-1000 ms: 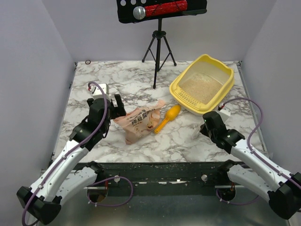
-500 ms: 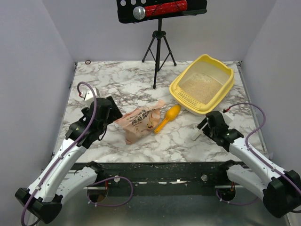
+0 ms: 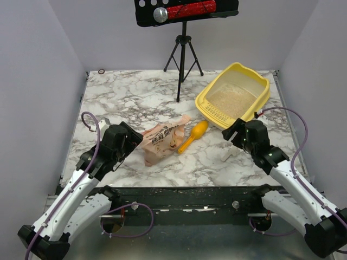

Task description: Fill the litter box with clean litter

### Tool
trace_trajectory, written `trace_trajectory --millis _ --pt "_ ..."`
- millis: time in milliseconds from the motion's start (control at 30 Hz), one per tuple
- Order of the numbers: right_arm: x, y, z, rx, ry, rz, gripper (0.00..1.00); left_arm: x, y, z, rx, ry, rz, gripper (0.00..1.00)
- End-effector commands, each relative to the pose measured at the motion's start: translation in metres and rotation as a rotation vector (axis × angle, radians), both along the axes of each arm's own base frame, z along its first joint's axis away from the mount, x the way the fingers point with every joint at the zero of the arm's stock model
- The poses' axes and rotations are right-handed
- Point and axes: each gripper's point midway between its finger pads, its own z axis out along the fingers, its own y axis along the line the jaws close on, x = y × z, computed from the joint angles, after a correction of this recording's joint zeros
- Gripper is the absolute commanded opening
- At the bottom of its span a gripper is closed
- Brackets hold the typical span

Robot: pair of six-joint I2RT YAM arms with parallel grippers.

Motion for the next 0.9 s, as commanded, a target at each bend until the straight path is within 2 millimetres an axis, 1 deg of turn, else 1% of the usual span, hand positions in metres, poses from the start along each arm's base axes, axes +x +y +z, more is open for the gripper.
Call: trace_trajectory --millis 0,67,167,400,433,500,567,633,667,700,733,767,800,867 --pt "0.001 0.017 0.015 0.037 -0.051 0.107 0.79 0.003 -0.016 -0.01 -0.134 0.017 0.025 0.99" --pt "0.0 0.02 0.014 0.047 -0.052 0.121 0.79 0.007 -0.019 -0.011 -0.153 0.002 0.03 0.99" --pt "-0.003 0.022 0.012 0.047 -0.051 0.139 0.78 0.014 -0.018 -0.015 -0.151 -0.007 0.052 0.99" --pt "-0.006 0.027 0.011 0.063 -0.065 0.176 0.76 0.042 -0.02 -0.017 -0.115 -0.08 0.069 0.99" --pt "-0.006 0.027 0.011 0.063 -0.066 0.178 0.76 0.046 -0.022 -0.017 -0.116 -0.101 0.066 0.98" --pt "-0.008 0.027 0.01 0.063 -0.068 0.182 0.76 0.053 -0.024 -0.017 -0.12 -0.141 0.059 0.92" --pt "-0.009 0.027 0.01 0.061 -0.076 0.186 0.75 0.058 -0.026 -0.019 -0.12 -0.175 0.052 0.83" --pt "-0.008 0.028 0.014 0.058 -0.097 0.202 0.73 0.067 -0.029 -0.009 -0.124 -0.246 0.032 0.67" --pt "-0.008 0.03 0.016 0.057 -0.108 0.216 0.72 0.069 -0.03 -0.007 -0.122 -0.265 0.023 0.55" --pt "-0.007 0.032 0.02 0.056 -0.122 0.234 0.72 0.072 -0.033 -0.002 -0.12 -0.297 0.008 0.39" --pt "-0.006 0.035 0.025 0.053 -0.137 0.257 0.72 0.075 -0.034 0.005 -0.114 -0.334 -0.012 0.27" --pt "-0.004 0.036 0.029 0.042 -0.156 0.271 0.72 0.077 -0.036 0.012 -0.104 -0.37 -0.031 0.0" --pt "-0.005 0.042 0.035 0.047 -0.174 0.314 0.71 0.079 -0.036 0.017 -0.092 -0.401 -0.043 0.0" --pt "-0.001 0.046 0.044 0.015 -0.231 0.357 0.71 0.083 -0.04 0.034 -0.077 -0.492 -0.08 0.0"
